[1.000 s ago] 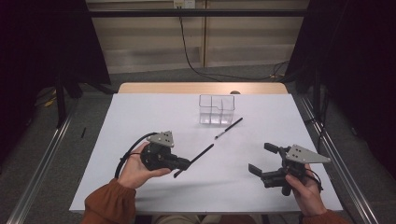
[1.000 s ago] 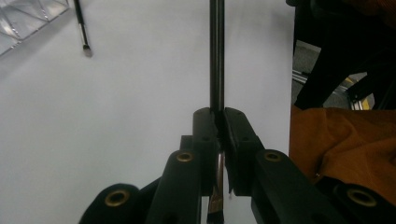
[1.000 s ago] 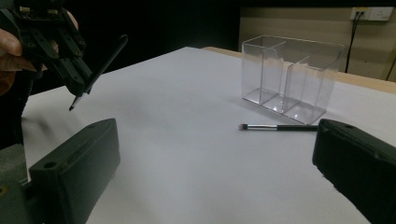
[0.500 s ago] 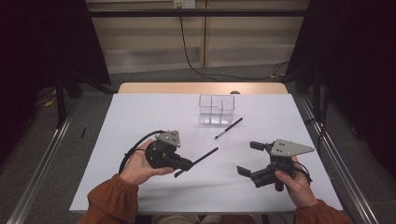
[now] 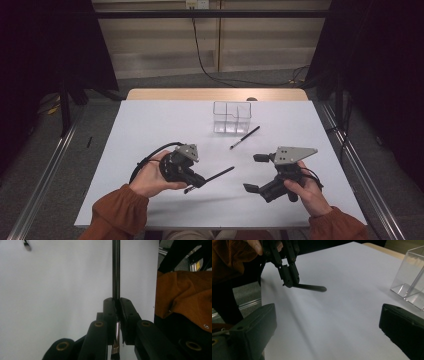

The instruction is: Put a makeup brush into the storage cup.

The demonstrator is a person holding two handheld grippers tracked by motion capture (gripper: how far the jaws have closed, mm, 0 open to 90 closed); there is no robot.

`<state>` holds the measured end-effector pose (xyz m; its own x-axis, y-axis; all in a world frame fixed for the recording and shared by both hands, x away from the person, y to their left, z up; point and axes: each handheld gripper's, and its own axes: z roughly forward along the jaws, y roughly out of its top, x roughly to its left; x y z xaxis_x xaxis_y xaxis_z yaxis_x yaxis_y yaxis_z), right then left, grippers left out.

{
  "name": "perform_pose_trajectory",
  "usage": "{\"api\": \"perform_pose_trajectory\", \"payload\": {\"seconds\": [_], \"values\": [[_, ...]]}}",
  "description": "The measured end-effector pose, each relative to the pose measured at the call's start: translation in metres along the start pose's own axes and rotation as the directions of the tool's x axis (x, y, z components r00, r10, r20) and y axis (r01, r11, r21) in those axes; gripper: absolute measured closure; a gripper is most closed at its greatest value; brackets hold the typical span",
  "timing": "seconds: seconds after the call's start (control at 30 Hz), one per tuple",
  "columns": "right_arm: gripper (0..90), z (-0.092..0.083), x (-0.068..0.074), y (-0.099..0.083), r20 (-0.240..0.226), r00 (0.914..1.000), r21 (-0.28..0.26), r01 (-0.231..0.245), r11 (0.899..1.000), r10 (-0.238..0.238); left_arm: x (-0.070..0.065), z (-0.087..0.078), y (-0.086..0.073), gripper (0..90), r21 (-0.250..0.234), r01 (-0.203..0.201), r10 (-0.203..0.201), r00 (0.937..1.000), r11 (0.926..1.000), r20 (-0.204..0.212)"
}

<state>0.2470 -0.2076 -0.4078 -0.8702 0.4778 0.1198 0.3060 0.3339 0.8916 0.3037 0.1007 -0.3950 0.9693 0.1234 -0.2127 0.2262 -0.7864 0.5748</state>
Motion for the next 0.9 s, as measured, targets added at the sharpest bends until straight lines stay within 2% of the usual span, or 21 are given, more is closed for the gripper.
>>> {"api": "perform_pose_trajectory", "payload": {"seconds": [0.03, 0.17, 0.2, 0.23, 0.3, 0.53, 0.7, 0.8, 0.87, 0.9], "values": [[0.8, 0.001, 0.000, 0.002, -0.007, 0.9999, 0.023, 0.014, 1.000, -0.014, 0.000, 0.001, 0.000, 84.1, 0.005, 0.000, 0.000, 1.0000, 1.0000, -0.001], [2.0, 0.004, 0.000, 0.006, -0.007, 0.9988, 0.045, 0.048, 0.998, -0.048, -0.001, 0.001, 0.002, 84.1, 0.027, -0.008, 0.008, 1.0000, 0.9996, 0.005], [1.7, 0.005, -0.001, 0.008, -0.028, 0.9984, 0.059, 0.051, 0.997, -0.050, -0.001, 0.001, 0.003, 84.1, 0.031, -0.013, 0.013, 0.9999, 0.9994, -0.004], [1.7, 0.005, -0.001, 0.008, -0.028, 0.9984, 0.059, 0.051, 0.997, -0.050, -0.001, 0.000, 0.004, 84.1, 0.033, -0.018, 0.018, 0.9998, 0.9993, 0.001], [1.6, 0.009, 0.000, 0.010, -0.045, 0.9968, 0.092, 0.070, 0.993, -0.066, -0.001, -0.002, 0.007, 84.1, 0.042, -0.028, 0.027, 0.9996, 0.9987, 0.006], [1.7, 0.022, -0.001, 0.011, -0.108, 0.9925, 0.155, 0.074, 0.985, -0.058, -0.002, 0.001, 0.013, 84.1, 0.085, -0.046, 0.045, 0.9989, 0.9953, 0.014], [2.5, 0.029, 0.000, 0.012, -0.138, 0.9878, 0.198, 0.099, 0.975, -0.073, 0.000, 0.004, 0.015, 84.1, 0.105, -0.050, 0.050, 0.9987, 0.9932, 0.002], [2.3, 0.030, 0.002, 0.016, -0.154, 0.9832, 0.221, 0.131, 0.966, -0.098, 0.003, 0.003, 0.016, 84.1, 0.128, -0.040, 0.042, 0.9991, 0.9909, -0.007], [4.1, 0.031, 0.002, 0.019, -0.163, 0.9796, 0.245, 0.155, 0.957, -0.117, 0.004, 0.004, 0.017, 84.1, 0.142, -0.034, 0.035, 0.9993, 0.9892, -0.008], [6.5, 0.031, 0.002, 0.021, -0.172, 0.9784, 0.272, 0.160, 0.949, -0.116, 0.005, 0.004, 0.017, 84.1, 0.146, -0.036, 0.038, 0.9992, 0.9886, -0.009]]}}
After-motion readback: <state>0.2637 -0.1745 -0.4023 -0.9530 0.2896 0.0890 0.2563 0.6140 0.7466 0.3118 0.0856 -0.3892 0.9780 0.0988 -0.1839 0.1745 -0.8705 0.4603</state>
